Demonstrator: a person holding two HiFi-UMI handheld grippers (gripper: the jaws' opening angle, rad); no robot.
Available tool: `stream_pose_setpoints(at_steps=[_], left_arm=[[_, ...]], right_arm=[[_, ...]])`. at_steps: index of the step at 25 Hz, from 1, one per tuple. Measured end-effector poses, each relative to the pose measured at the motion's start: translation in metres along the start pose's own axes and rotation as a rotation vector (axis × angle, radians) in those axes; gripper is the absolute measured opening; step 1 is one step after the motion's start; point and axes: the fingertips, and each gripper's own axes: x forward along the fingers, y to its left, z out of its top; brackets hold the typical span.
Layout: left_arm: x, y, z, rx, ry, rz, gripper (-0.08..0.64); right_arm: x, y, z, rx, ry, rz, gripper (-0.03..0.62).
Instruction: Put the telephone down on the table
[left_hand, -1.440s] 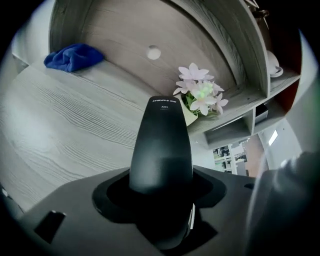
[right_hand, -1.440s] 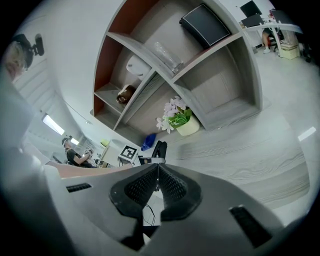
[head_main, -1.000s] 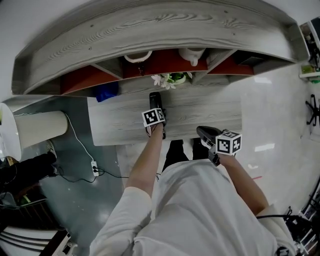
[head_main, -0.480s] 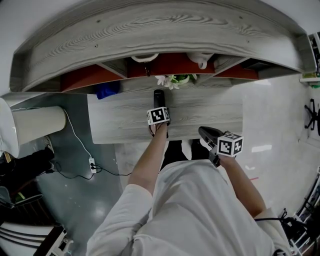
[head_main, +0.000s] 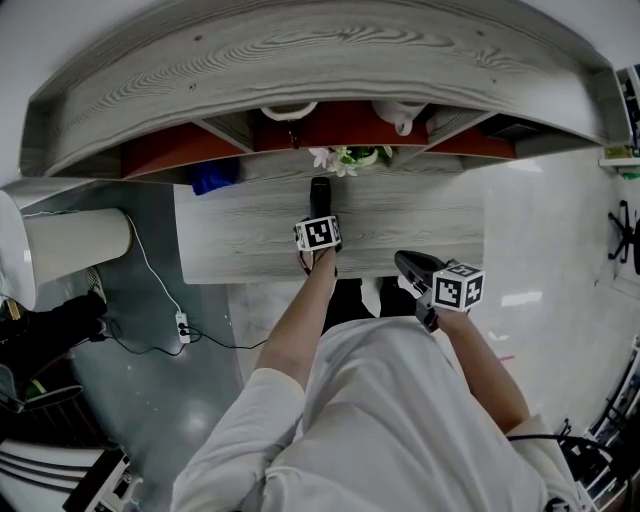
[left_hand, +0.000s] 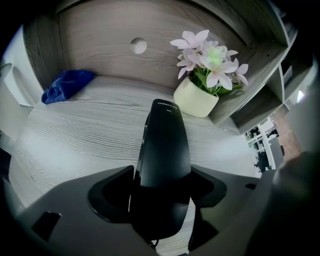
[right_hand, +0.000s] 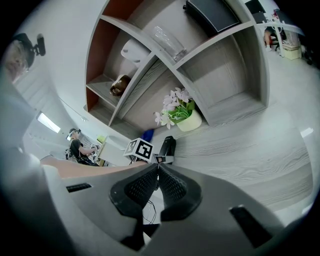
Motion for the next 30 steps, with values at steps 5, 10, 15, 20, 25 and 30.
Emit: stream_pose_setpoints(at_steps=[5, 10, 15, 20, 25, 30], left_arm=[[-0.011, -0.016, -0.006, -0.02, -0.004, -0.096, 0.321], [-0.029, -0.009, -0.01, 0.022, -0.042, -0.102, 0.321], [-0.064, -0.001, -0.017, 0.019, -0.123, -0.126, 0.319], [-0.11, 0.005, -0.029, 0.015, -0.198, -0.147, 0.26], [-0.131, 0.007, -0.065, 0.003, -0.219, -0.182, 0.027], [-0.163, -0.022, -0.088, -0.058, -0.293, -0.282, 0.011]], right_arm=[[-0.004, -0.001, -0.004, -0.012, 0.012, 0.008, 0.018], [-0.004, 0.003, 0.001, -0.032, -0.007, 0.016, 0.018], [-0.005, 0.011, -0.001, -0.03, -0.036, 0.02, 0.019], [-0.008, 0.013, -0.01, -0.029, -0.052, 0.02, 0.02], [-0.017, 0.015, -0.03, -0.102, -0.012, 0.021, 0.02], [-0.039, 0.01, -0.036, -0.133, -0.006, 0.042, 0.018]])
